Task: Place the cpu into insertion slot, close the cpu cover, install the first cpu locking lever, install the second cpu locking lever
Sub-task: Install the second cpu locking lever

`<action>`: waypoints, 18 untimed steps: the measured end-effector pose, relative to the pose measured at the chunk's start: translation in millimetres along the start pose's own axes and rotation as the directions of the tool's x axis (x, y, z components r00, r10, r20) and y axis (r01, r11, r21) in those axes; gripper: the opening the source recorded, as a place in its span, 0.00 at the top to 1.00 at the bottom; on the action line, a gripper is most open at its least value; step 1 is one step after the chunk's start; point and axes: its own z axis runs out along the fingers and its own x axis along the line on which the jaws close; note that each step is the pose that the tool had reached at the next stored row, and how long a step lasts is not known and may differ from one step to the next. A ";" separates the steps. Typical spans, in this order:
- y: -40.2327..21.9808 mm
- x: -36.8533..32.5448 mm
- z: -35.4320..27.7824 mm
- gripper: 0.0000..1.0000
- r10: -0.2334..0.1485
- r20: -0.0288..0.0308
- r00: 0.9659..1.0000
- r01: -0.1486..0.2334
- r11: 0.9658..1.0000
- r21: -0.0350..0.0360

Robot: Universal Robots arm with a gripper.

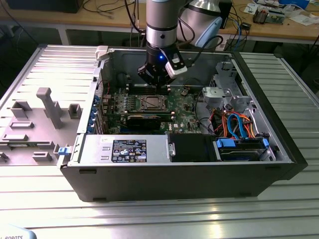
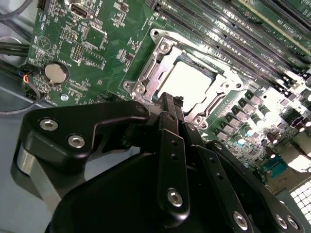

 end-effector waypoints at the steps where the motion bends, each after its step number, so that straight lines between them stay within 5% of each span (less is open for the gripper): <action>1: -2.2 0.0 0.3 0.89 0.000 0.000 1.000 0.000 1.000 0.000; 5: -6.6 0.0 0.8 0.89 0.000 0.000 1.000 0.000 1.000 0.000; 18: -6.7 0.0 -1.4 0.89 0.000 0.000 1.000 0.000 1.000 0.000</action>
